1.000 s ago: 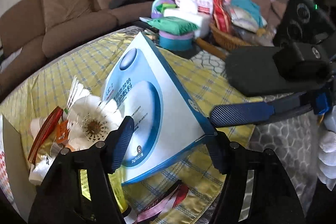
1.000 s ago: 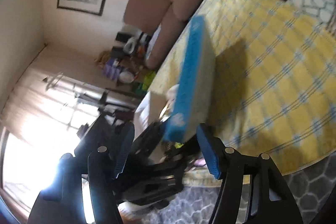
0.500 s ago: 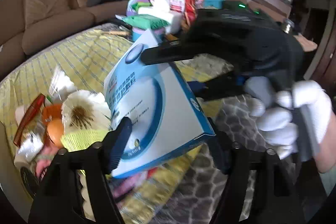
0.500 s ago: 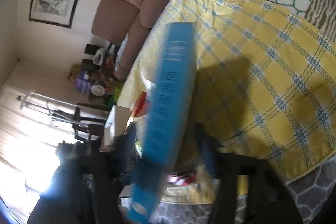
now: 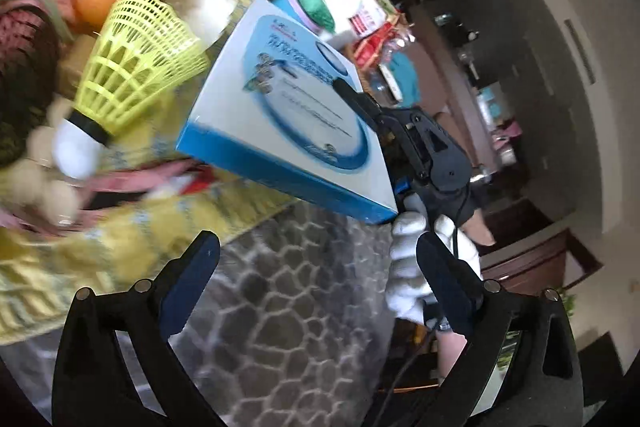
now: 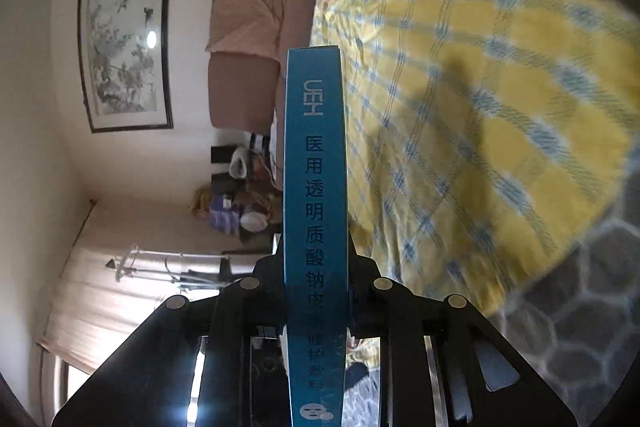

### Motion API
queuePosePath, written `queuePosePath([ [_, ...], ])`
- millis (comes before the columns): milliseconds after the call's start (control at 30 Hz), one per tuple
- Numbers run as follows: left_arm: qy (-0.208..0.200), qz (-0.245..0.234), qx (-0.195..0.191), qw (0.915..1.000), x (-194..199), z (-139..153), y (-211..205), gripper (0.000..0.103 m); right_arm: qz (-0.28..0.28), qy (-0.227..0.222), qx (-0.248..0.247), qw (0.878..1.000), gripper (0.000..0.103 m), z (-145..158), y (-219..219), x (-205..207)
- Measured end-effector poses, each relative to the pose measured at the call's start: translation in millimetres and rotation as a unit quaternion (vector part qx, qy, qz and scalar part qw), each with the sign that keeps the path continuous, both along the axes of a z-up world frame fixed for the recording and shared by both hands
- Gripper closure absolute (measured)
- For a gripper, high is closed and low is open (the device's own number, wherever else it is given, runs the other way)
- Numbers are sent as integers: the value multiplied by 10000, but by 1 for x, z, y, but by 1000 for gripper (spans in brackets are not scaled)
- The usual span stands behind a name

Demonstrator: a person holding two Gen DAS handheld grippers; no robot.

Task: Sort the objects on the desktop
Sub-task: 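Lift the UEH box with the right tool while the left tool steadies its edge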

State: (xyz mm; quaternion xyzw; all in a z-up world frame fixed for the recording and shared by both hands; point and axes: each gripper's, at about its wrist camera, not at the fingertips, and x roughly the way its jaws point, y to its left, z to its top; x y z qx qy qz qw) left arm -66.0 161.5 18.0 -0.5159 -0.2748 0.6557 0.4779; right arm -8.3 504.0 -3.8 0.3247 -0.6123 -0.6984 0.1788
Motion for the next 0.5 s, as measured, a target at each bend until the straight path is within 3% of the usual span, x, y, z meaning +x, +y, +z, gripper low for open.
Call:
queuePosePath([
  [133,-123,263,691,9972,-6,15,2,7,-104,359,-31,9993,82,29,-7,22],
  [233,-41,364,922,9951,-8,34,-4,28,-9,624,125,9980,82,56,-30,34],
  [367,239,373,838,9955,-7,61,-26,52,289,1037,546,9927,81,97,-81,35],
  [500,547,538,743,9943,-6,95,-70,58,703,1162,539,9893,80,119,-150,17],
])
